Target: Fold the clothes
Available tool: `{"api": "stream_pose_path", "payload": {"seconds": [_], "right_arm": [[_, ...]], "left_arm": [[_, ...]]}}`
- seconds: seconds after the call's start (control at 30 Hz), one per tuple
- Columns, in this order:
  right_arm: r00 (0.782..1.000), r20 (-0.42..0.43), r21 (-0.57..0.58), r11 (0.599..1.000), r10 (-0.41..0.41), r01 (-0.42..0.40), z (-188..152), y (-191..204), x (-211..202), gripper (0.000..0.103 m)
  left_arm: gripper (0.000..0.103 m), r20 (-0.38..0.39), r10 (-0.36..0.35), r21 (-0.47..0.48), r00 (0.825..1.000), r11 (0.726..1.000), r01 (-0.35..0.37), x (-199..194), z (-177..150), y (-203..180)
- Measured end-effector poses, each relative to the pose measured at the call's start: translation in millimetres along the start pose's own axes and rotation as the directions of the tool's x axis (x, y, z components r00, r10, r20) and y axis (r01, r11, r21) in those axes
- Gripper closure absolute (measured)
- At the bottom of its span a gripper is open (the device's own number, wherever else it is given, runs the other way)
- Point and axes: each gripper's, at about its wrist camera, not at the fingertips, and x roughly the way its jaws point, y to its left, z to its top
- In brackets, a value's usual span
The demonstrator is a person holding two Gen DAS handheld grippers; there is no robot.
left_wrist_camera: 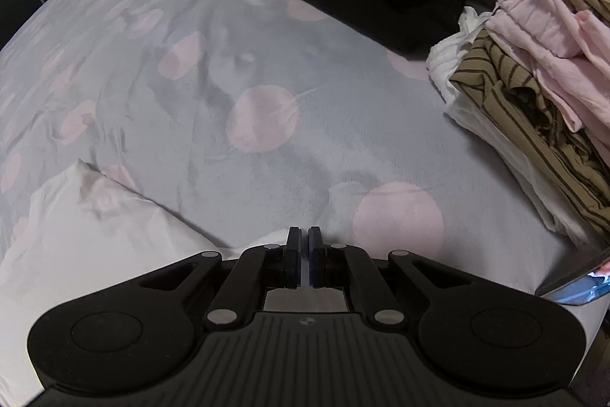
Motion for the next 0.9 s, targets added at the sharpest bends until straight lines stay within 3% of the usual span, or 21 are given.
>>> {"api": "stream_pose_path", "payload": {"seconds": [0.13,0.17,0.23,0.27,0.3,0.37,0.63,0.73,0.8,0.9], "right_arm": [[0.999,-0.009,0.021,0.998,-0.053,0.053,2.3,-1.5,3.6,0.102],[0.998,-0.015,0.029,0.997,-0.065,0.065,2.7,-4.9,-0.1,0.097],[0.995,-0.005,0.038,0.994,-0.098,0.098,-0.2,-5.0,-3.8,0.096],[0.997,0.008,0.036,0.996,-0.082,0.082,-1.6,-4.8,-7.8,0.092],[0.998,0.024,0.032,0.998,-0.059,0.059,-2.9,-5.1,-12.4,0.076],[0.997,0.068,0.007,0.999,-0.035,0.035,-3.8,-3.5,-21.6,0.057],[0.982,0.177,-0.108,0.991,-0.06,0.08,4.4,19.4,-36.3,0.063],[0.975,0.207,-0.18,0.976,-0.086,0.124,12.9,35.7,-41.3,0.066],[0.968,0.231,-0.217,0.964,-0.101,0.153,23.1,46.6,-44.8,0.075],[0.955,0.277,-0.248,0.953,-0.102,0.174,45.0,58.9,-43.6,0.079]], "left_arm": [[0.1,0.033,-0.017,-0.023,0.999,1.0,0.018,-1.4,-4.1,1.5],[0.099,0.045,-0.02,-0.029,0.999,0.999,0.021,-5.6,-5.5,2.2],[0.091,0.071,-0.031,-0.022,0.997,0.999,0.032,-16.8,-9.6,2.7],[0.083,0.085,-0.035,-0.013,0.996,0.999,0.036,-23.5,-12.5,2.9],[0.078,0.099,-0.033,-0.005,0.995,0.999,0.034,-30.8,-16.7,3.4],[0.078,0.124,-0.031,0.01,0.992,0.999,0.03,-45.3,-25.5,4.7],[0.078,0.152,0.0,0.024,0.988,1.0,-0.003,-80.1,-73.3,17.2],[0.078,0.151,0.015,-0.03,0.988,0.999,-0.01,-78.7,-85.0,31.6],[0.078,0.151,0.021,-0.067,0.988,0.998,-0.011,-76.9,-89.9,41.1],[0.078,0.157,0.041,-0.092,0.987,0.995,-0.026,-73.6,-95.1,51.3]]}}
